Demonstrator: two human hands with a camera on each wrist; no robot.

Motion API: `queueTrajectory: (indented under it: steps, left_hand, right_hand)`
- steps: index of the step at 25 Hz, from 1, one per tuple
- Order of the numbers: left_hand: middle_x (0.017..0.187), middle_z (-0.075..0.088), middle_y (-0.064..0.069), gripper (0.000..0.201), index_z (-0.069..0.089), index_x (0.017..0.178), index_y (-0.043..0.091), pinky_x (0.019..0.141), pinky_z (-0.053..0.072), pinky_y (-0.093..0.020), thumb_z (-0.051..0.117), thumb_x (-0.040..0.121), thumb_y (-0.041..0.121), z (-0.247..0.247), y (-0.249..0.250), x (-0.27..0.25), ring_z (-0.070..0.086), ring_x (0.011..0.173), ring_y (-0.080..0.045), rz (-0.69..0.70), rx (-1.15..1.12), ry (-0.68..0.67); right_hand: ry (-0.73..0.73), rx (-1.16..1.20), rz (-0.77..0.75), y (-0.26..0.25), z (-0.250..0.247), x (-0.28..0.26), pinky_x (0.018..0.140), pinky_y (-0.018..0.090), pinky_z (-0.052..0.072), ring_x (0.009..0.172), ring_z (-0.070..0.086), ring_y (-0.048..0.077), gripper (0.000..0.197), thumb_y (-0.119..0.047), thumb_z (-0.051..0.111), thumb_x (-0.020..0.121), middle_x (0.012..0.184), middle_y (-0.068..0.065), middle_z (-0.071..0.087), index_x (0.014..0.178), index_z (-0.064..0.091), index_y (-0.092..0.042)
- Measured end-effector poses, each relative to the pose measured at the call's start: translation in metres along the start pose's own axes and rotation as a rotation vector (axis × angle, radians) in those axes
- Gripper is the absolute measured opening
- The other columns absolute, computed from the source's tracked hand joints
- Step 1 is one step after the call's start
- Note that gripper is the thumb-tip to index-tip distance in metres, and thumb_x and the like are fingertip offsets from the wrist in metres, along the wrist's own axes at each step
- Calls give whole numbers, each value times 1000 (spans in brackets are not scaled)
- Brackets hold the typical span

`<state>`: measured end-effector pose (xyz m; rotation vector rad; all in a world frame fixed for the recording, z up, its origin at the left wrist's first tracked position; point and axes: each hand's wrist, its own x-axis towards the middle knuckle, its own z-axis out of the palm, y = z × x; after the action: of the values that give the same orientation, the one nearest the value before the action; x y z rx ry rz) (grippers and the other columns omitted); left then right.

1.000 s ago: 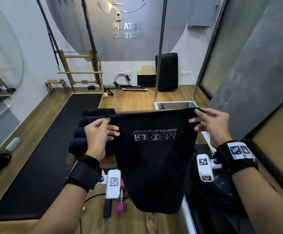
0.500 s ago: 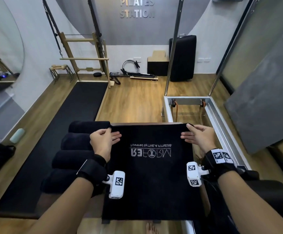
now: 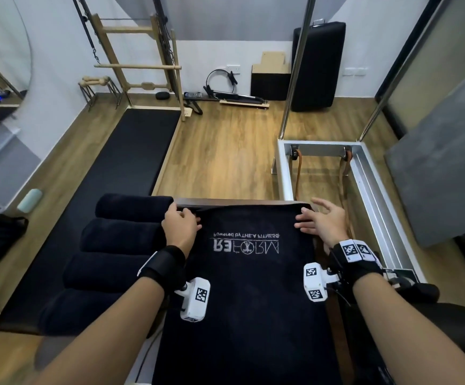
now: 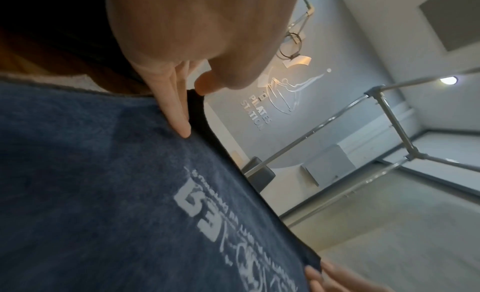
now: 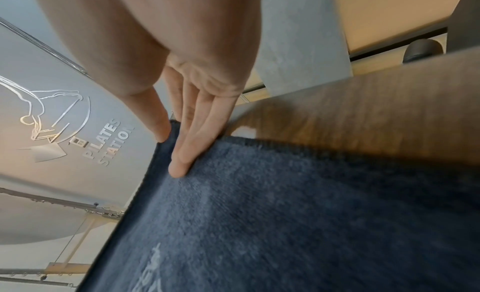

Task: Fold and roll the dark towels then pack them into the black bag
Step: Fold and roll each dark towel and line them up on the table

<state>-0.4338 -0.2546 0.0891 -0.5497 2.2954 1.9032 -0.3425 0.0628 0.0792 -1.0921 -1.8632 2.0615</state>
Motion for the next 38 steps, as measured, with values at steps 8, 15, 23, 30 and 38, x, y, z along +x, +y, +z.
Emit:
queueTrajectory:
  steps: [8, 15, 23, 30, 38]
  left_hand:
    - [144, 63, 8, 54, 33, 163, 19, 100, 56, -37, 47, 112, 18, -35, -10, -65, 65, 116, -2, 266, 5, -271]
    - [76, 73, 6, 11, 77, 88, 15, 72, 53, -25, 74, 97, 19, -102, -61, -149, 67, 73, -6, 410, 487, -261]
    - [90, 61, 4, 12, 69, 92, 20, 75, 55, -38, 80, 91, 25, -154, -106, -208, 60, 84, -15, 419, 697, -215]
    - [95, 57, 7, 11, 66, 89, 23, 75, 48, -37, 67, 98, 29, -156, -109, -217, 62, 98, -21, 432, 830, -223]
    - [91, 60, 12, 11, 65, 98, 28, 77, 51, -39, 62, 102, 38, -90, -18, -165, 59, 88, -15, 611, 680, -181]
  right_hand:
    - [-12, -11, -167, 15, -17, -77, 53, 32, 61, 76, 78, 37, 40, -7, 68, 99, 107, 4, 79, 134, 57, -21]
    - [-98, -243, -109, 57, -34, -184, 42, 26, 52, 52, 68, 22, 18, 0, 65, 99, 94, 21, 74, 116, 66, 4]
    - [-36, -660, -183, 109, -68, -266, 44, 23, 41, 34, 52, 12, 12, -8, 81, 88, 55, 9, 68, 91, 69, -9]
    - [24, -760, -209, 122, -69, -264, 77, 45, 60, 67, 70, 24, 18, -15, 79, 87, 54, 1, 67, 73, 68, -20]
    - [-73, -548, -356, 44, -11, -203, 54, 30, 45, 44, 58, 10, 17, -13, 69, 94, 48, 1, 63, 79, 65, -18]
